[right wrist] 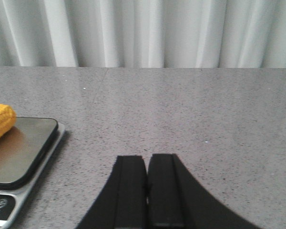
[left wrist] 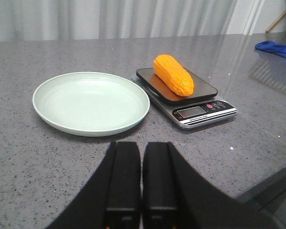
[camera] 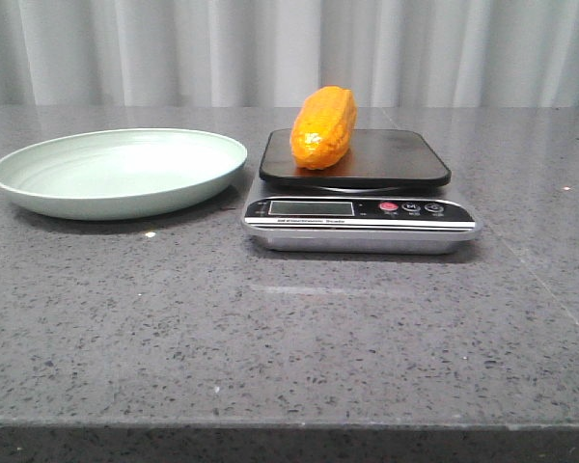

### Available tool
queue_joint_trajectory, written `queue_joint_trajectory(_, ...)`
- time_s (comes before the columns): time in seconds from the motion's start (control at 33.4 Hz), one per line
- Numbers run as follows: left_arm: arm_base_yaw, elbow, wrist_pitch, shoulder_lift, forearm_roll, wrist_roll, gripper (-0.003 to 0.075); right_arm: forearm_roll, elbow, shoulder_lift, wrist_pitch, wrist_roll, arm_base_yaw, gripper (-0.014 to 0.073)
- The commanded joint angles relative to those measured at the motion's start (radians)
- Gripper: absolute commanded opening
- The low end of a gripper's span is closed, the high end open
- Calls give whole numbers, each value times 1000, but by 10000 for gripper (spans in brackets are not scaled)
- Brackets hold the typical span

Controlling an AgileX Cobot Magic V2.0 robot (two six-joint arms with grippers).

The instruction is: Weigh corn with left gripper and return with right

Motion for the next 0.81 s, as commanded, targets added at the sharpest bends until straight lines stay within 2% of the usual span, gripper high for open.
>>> queue_joint_trajectory(0.0,3,-24,-79,-5,3,3,132,20,-57,26,-42,-6,26,156)
queue_joint_trajectory(0.09,3,-24,-79,-5,3,3,132,20,-78,53,-29,-7,58,209)
queue_joint_trajectory(0.27,3,-24,-79,-5,3,3,132,59,-141,150,14,-7,148,556)
queue_joint_trajectory(0.33,3,-24,-79,-5,3,3,132,87,-162,195,19,-7,175,621)
queue_joint_trajectory(0.48,3,-24,-79,-5,3,3,132,165,-243,330,18,-7,270,592)
queue_joint_trajectory(0.78,3,-24,-79,-5,3,3,132,158,-540,658,12,-7,516,589)
